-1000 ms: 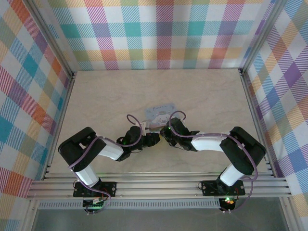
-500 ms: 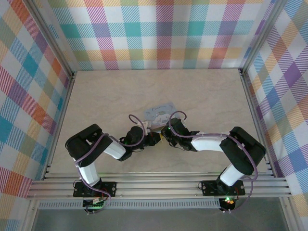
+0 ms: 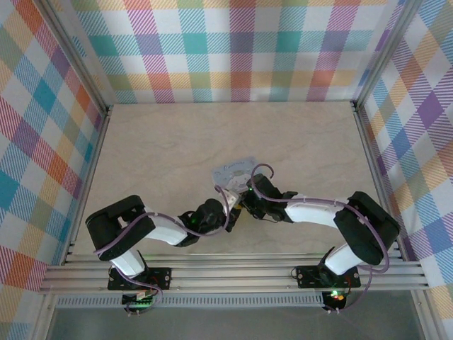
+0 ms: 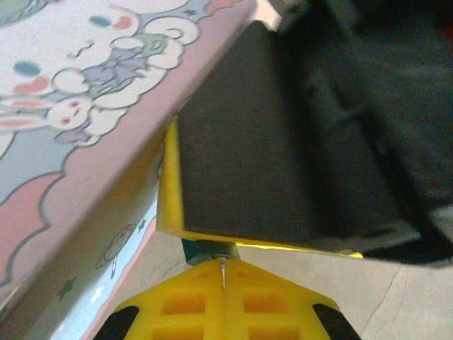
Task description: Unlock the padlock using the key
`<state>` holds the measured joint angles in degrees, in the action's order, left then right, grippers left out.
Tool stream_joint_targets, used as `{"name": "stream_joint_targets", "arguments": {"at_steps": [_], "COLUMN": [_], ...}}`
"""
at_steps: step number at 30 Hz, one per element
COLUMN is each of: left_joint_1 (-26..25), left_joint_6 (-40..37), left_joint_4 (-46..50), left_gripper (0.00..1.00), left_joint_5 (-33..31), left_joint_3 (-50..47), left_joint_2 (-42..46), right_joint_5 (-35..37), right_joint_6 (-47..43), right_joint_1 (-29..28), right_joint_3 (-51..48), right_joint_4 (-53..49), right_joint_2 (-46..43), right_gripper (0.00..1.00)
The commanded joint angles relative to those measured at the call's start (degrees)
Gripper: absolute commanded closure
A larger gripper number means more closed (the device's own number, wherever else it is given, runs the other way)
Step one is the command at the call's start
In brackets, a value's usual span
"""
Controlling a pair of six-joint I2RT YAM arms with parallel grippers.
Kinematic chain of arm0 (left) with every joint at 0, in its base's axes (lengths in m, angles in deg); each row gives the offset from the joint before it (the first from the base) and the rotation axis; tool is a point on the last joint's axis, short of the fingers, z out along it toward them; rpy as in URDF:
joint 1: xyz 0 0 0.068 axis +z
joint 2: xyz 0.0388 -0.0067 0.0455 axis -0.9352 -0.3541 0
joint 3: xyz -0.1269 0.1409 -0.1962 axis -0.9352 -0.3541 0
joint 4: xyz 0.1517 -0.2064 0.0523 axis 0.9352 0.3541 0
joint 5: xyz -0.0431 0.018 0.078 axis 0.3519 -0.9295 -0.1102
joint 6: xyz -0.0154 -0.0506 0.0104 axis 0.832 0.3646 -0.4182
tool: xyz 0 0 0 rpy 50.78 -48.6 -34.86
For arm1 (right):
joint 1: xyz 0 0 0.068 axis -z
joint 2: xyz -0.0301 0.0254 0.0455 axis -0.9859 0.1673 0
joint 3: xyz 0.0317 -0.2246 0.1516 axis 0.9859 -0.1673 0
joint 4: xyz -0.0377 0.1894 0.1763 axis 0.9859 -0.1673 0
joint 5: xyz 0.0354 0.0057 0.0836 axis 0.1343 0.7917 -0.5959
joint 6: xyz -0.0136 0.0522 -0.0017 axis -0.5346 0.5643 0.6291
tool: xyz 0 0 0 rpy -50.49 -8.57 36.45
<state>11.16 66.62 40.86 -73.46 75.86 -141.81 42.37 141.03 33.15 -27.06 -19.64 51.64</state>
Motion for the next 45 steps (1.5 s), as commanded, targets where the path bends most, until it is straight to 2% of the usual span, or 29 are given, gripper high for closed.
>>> {"name": "stream_joint_targets", "arguments": {"at_steps": [1,3,4,10,11,14,25,32,39,41,45], "left_joint_1": [-3.2,-3.3,-3.3,-0.8,-0.5,0.6,2.8,9.8,18.1,19.2,19.8], "left_joint_6": [-12.7,-13.1,-12.7,-3.3,-2.2,0.9,4.0,12.7,21.7,23.9,25.2], "left_joint_4": [4.1,4.5,4.0,0.7,0.2,-1.3,-1.6,-2.9,-8.1,-10.6,-12.0], "left_gripper": [1.0,1.0,1.0,1.0,1.0,1.0,1.0,1.0,1.0,1.0,1.0], "left_joint_5": [-8.8,-9.5,-9.7,-6.1,-5.9,-5.2,-1.6,10.0,27.6,30.0,30.9], "left_joint_3": [0.1,-0.2,-0.5,-3.5,-4.0,-5.3,-6.0,-6.2,-5.0,-5.0,-5.1], "left_joint_2": [1.0,1.4,1.7,3.4,3.6,4.3,6.2,7.4,2.6,0.9,-0.2], "right_joint_5": [-8.1,-9.0,-9.1,-6.9,-6.4,-4.5,-3.5,-4.2,-3.8,-3.2,-3.1], "right_joint_6": [-2.9,-3.1,-3.2,-4.7,-4.9,-5.5,-5.3,-4.0,-4.4,-4.3,-4.2], "right_joint_1": [0.2,1.0,1.2,1.7,1.7,1.8,1.8,1.7,0.8,0.3,-0.3], "right_joint_3": [2.8,2.7,2.8,3.5,3.5,3.1,0.7,-3.4,-4.8,-5.1,-4.4], "right_joint_4": [-4.6,-4.9,-5.1,-8.6,-9.4,-11.0,-8.9,2.9,14.6,18.8,24.4], "right_joint_2": [-1.7,-1.8,-2.0,-5.1,-5.9,-8.4,-9.4,-6.3,-0.5,1.4,4.9], "right_gripper": [1.0,1.0,0.97,0.57,0.53,0.47,0.47,0.47,0.46,0.46,0.46]}}
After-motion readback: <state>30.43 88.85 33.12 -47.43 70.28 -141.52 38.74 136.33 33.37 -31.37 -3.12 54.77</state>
